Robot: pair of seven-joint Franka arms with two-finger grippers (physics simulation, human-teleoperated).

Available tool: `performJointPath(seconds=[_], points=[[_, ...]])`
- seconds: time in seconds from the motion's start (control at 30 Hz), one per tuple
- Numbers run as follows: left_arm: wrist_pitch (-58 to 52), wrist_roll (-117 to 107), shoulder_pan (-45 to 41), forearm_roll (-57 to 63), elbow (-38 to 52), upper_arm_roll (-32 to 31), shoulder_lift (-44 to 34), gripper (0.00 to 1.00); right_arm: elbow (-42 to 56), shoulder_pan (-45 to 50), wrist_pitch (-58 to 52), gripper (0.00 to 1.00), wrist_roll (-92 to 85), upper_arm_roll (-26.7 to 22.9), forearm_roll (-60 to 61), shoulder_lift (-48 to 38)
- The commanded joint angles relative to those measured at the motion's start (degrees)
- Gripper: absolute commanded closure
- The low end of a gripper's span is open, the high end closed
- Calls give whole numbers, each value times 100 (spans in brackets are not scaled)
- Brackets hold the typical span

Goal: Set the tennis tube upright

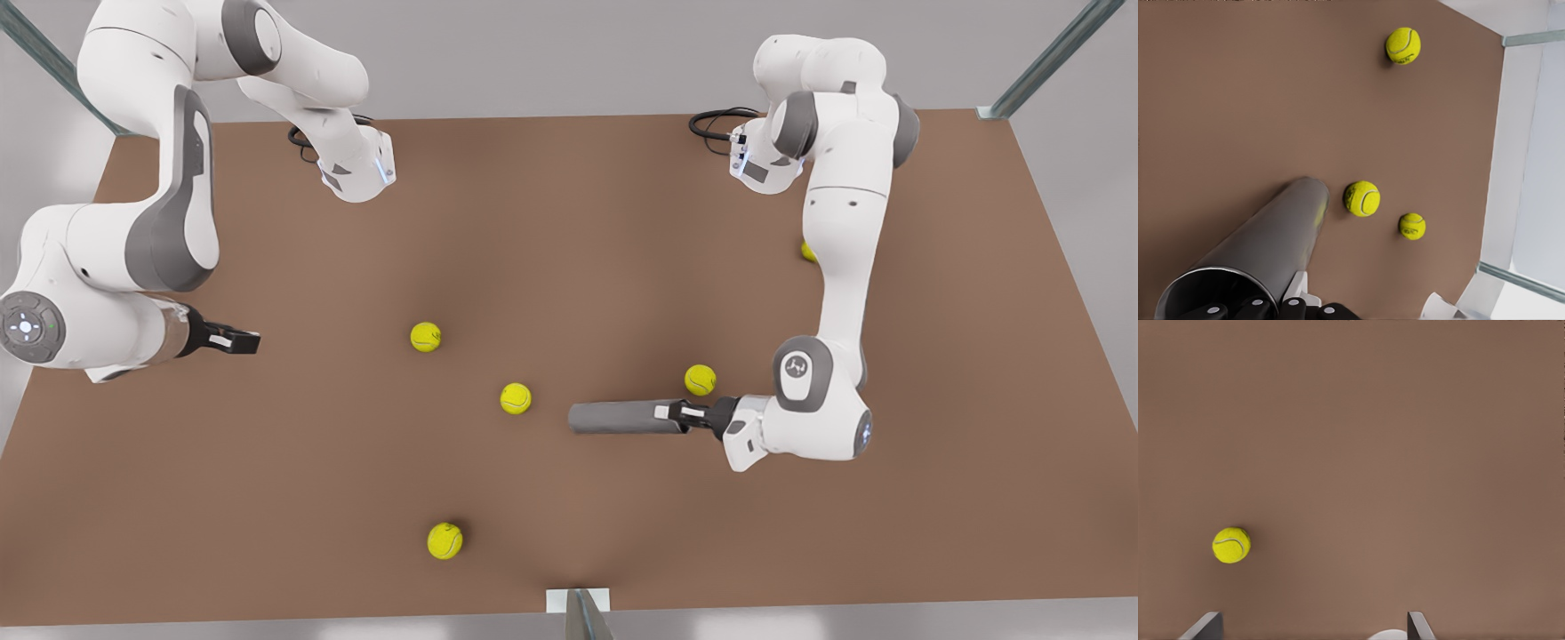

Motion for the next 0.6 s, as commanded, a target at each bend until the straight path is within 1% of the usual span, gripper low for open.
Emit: performJointPath(seconds=[0.0, 0.23, 0.43, 0.57], points=[[-3, 2, 0, 22, 0, 0, -25, 79, 0, 0, 0, 0, 0, 7, 0, 0], [-20, 11, 0, 145, 132, 0, -131, 79, 0, -9, -9, 0, 17, 7, 18, 0], [120, 90, 0, 277, 219, -17, -385, 79, 0, -27, 0, 0, 9, 7, 9, 26], [366, 336, -106, 716, 290, -26, -517, 79, 0, -36, 0, 0, 9, 7, 44, 26]])
